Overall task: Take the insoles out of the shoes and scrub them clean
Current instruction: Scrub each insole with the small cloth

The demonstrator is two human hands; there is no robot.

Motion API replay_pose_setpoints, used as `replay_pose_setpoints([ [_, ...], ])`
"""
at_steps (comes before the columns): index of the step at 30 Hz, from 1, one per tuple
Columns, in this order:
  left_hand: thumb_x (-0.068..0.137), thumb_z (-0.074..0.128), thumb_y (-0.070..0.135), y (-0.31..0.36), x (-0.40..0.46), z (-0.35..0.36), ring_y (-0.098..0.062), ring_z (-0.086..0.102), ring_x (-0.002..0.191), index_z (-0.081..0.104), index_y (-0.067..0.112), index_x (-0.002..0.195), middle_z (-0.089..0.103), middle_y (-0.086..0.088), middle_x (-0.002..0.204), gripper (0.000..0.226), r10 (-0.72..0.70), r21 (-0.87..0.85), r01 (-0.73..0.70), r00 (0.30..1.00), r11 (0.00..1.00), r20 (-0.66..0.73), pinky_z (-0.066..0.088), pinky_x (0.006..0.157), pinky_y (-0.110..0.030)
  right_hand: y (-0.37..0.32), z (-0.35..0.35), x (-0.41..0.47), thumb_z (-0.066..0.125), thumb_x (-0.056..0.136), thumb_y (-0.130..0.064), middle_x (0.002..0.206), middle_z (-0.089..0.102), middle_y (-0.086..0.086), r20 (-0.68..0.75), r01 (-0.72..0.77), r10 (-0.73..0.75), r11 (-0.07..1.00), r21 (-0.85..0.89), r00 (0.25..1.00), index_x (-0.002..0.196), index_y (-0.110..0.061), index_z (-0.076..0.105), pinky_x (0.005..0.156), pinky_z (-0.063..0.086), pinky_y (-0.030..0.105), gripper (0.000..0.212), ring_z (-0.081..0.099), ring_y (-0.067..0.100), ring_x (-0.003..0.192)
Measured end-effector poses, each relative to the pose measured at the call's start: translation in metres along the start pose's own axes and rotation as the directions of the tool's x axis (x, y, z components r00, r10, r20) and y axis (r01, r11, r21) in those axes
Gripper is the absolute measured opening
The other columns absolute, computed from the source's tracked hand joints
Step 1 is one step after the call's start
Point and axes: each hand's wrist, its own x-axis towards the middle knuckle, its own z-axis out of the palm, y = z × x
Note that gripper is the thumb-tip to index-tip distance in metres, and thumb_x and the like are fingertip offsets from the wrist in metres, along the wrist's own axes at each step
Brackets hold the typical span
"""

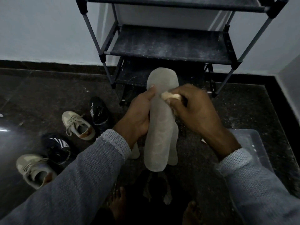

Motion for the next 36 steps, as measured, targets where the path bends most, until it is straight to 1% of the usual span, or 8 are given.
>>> replay_pose_setpoints([
  [3,0.101,0.038,0.038,0.002,0.0,-0.003,-0.022,0.07,0.063,0.06,0.001,0.113,0.07,-0.014,0.085,0.044,-0.003,-0.002,0.003,1.0,1.0,-0.008,0.059,0.056,-0.031,-0.006,0.005,-0.001,0.067,0.09,-0.022,0.089,0.065,-0.006,0.171,0.076,-0.079,0.997,0.027,0.982,0.099,-0.015,0.072,0.068,0.04,0.007,0.013,0.055,0.001,0.078],
  [9,0.101,0.042,0.033,-0.003,-0.002,0.003,-0.02,0.071,0.065,0.061,0.005,0.103,0.072,-0.011,0.081,0.034,0.025,0.062,-0.023,0.999,0.998,-0.037,0.06,0.059,-0.031,0.007,-0.004,0.004,0.064,0.091,-0.026,0.083,0.066,0.0,-0.209,-0.069,0.058,0.996,-0.047,0.976,0.085,-0.014,0.069,0.071,0.048,0.029,0.014,0.059,0.012,0.078],
  [14,0.101,0.038,0.039,0.003,-0.002,0.0,-0.025,0.068,0.074,0.056,0.001,0.124,0.068,-0.016,0.099,0.048,-0.013,0.031,0.015,0.999,0.999,-0.051,0.059,0.06,-0.032,-0.01,0.002,-0.003,0.067,0.088,-0.021,0.092,0.066,-0.002,0.222,0.031,-0.041,0.998,0.047,0.974,0.097,-0.014,0.072,0.071,0.049,0.023,0.012,0.06,0.008,0.081],
  [20,0.101,0.041,0.037,0.002,-0.002,0.002,-0.026,0.068,0.08,0.052,0.001,0.13,0.067,-0.017,0.108,0.047,0.008,0.033,-0.005,0.998,0.999,-0.063,0.059,0.065,-0.035,0.003,-0.001,0.0,0.064,0.091,-0.027,0.081,0.065,-0.003,-0.15,-0.103,0.107,0.994,0.029,0.983,0.087,-0.013,0.07,0.069,0.049,0.029,0.016,0.059,0.012,0.076],
  [26,0.1,0.041,0.038,0.005,0.0,-0.001,-0.025,0.069,0.08,0.057,0.003,0.121,0.069,-0.015,0.103,0.043,0.039,0.021,-0.038,0.998,0.999,-0.052,0.06,0.067,-0.036,-0.002,-0.002,0.001,0.065,0.091,-0.023,0.073,0.065,-0.002,-0.078,-0.243,0.274,0.929,0.278,0.959,0.09,-0.008,0.068,0.059,0.049,0.019,0.015,0.06,0.007,0.064],
  [31,0.099,0.042,0.04,0.006,0.003,-0.004,-0.023,0.07,0.076,0.062,0.008,0.102,0.07,-0.013,0.093,0.037,0.093,0.073,-0.091,0.995,0.993,-0.028,0.059,0.067,-0.035,-0.002,-0.005,-0.001,0.067,0.089,-0.015,0.084,0.07,0.004,0.022,-0.358,0.379,0.852,0.381,0.925,0.096,-0.005,0.069,0.059,0.055,0.02,0.012,0.064,0.008,0.068],
  [33,0.099,0.041,0.041,0.005,0.002,-0.003,-0.023,0.07,0.079,0.063,0.009,0.103,0.071,-0.012,0.094,0.039,0.117,0.07,-0.116,0.993,0.991,-0.001,0.059,0.07,-0.035,-0.004,-0.005,0.0,0.068,0.088,-0.012,0.081,0.068,-0.002,-0.032,-0.347,0.395,0.84,0.417,0.918,0.093,-0.007,0.069,0.058,0.05,0.011,0.008,0.061,-0.003,0.064],
  [36,0.101,0.037,0.039,0.002,0.002,-0.001,-0.019,0.071,0.073,0.064,0.01,0.104,0.074,-0.008,0.085,0.04,0.141,0.041,-0.144,0.987,0.989,0.071,0.059,0.067,-0.031,-0.003,-0.006,0.004,0.069,0.087,-0.014,0.08,0.068,-0.001,-0.179,-0.309,0.43,0.83,0.464,0.885,0.092,-0.011,0.069,0.06,0.05,0.013,0.005,0.06,0.0,0.066],
])
